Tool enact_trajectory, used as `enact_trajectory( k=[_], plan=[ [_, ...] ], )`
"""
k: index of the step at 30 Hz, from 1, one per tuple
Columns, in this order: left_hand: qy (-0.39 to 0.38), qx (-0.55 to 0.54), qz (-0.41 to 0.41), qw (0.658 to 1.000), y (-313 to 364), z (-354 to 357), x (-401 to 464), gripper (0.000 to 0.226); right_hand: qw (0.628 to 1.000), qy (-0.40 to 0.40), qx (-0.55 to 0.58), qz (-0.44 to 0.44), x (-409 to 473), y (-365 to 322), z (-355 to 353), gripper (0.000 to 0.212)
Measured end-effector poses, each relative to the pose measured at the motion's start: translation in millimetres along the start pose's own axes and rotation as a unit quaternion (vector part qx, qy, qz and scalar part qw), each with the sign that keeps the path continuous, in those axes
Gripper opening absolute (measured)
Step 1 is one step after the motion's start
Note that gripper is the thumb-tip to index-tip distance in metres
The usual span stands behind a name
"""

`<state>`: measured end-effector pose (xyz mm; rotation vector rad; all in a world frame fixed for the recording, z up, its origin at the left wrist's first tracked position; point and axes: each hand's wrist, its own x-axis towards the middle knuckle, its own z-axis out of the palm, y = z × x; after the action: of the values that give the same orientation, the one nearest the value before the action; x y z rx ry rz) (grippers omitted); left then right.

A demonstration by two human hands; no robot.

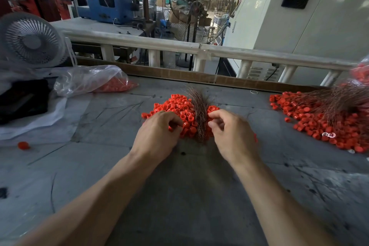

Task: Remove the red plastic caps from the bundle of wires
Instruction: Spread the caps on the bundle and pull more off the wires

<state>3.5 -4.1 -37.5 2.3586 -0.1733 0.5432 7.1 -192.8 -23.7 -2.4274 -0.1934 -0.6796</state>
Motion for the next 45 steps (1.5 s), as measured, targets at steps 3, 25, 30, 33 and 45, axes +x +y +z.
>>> enact_trajectory(
  k=[3,25,30,33,45],
  plan=[
    [-0.002,-0.006,0.008,1.0,-1,2,1,0.007,1.0,0.003,-0.013,-0.004,4,1,9,0.018],
    [-0.057,-0.07,0.135,0.987,18,6,0,0.016,0.998,-0.012,0.055,-0.001,1,0,3,0.017],
    [-0.003,-0.216,0.07,0.974,23,3,0,0.009,0.984,-0.095,0.143,-0.045,-3,-9,-2,0.027],
    [0.003,-0.32,0.029,0.947,24,0,1,0.008,0.98,-0.11,0.16,-0.046,-4,-11,-3,0.015],
    [0.08,-0.567,-0.196,0.796,13,-27,7,0.008,0.966,-0.024,0.257,0.02,2,-4,-14,0.015]
  ],
)
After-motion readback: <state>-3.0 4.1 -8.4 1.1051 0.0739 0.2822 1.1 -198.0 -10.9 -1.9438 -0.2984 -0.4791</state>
